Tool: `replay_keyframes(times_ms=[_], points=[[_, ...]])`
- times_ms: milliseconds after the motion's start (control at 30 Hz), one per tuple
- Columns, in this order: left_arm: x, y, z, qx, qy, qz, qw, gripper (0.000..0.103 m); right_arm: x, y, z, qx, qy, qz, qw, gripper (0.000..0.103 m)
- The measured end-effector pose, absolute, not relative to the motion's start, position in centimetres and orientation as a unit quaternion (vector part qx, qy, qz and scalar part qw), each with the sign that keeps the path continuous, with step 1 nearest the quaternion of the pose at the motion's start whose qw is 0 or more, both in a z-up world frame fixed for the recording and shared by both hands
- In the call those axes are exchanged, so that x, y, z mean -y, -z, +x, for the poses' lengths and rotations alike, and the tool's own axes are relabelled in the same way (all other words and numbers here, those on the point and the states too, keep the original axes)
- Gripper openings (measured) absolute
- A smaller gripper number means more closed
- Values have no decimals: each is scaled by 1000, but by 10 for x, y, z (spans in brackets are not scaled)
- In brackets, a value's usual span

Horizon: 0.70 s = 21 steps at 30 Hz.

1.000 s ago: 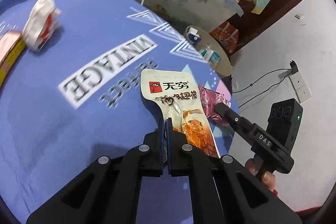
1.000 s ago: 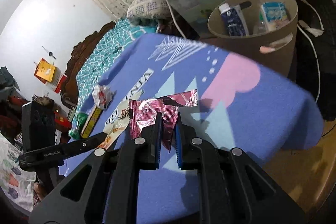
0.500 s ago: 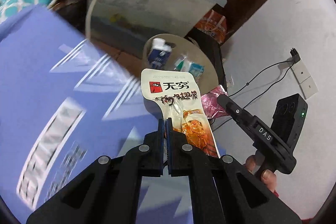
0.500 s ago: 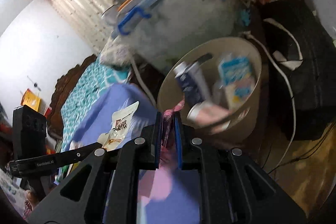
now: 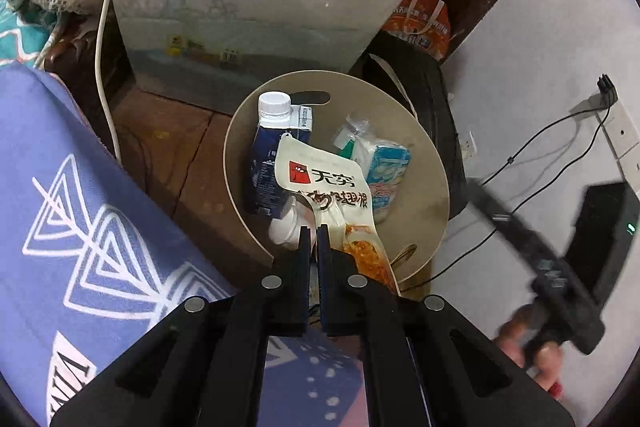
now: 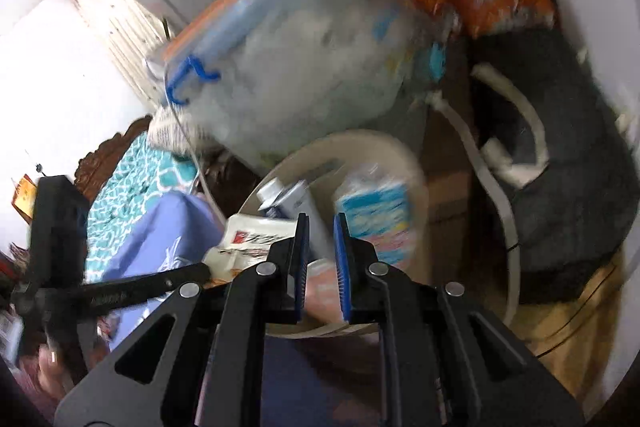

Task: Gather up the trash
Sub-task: 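Carry both wrappers to the beige bin and open both tools, then move both open tools back over the cans on the bed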

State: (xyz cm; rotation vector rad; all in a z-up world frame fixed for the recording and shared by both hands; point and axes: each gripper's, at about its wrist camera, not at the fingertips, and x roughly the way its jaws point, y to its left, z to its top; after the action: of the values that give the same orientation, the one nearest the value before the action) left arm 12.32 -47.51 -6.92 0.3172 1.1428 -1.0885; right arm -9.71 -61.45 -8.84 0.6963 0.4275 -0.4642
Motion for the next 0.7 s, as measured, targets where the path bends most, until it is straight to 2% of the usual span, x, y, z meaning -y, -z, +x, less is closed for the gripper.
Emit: replay_keyframes(times_ms=[33,67,100,133,167,233,400,567,700], points=[[476,69,124,-506,484,150,698,5,618,92,-114,-203,227,339,890,37],[478,70,125,-505,478,155,702,15,621,99,-131,-203,235,350,884,79],[480,71,127,-506,474,156,704,38,623,108,-149,-197,252,363,875,89],[482,72,129,-506,467,154,709,49,623,117,-166,-188,267,373,869,87],[483,73,130,-502,461,151,716,61,624,127,-178,-196,276,382,860,81],[486,74,130,-502,456,147,720,61,623,145,-195,-214,285,404,842,76],[475,61,124,-501,461,126,721,61,611,160,-216,-202,283,436,830,73],[419,23,113,-466,482,96,735,62,594,121,-184,-176,242,429,852,70],[337,2,109,-436,465,85,765,62,568,84,-139,-166,183,408,879,70]])
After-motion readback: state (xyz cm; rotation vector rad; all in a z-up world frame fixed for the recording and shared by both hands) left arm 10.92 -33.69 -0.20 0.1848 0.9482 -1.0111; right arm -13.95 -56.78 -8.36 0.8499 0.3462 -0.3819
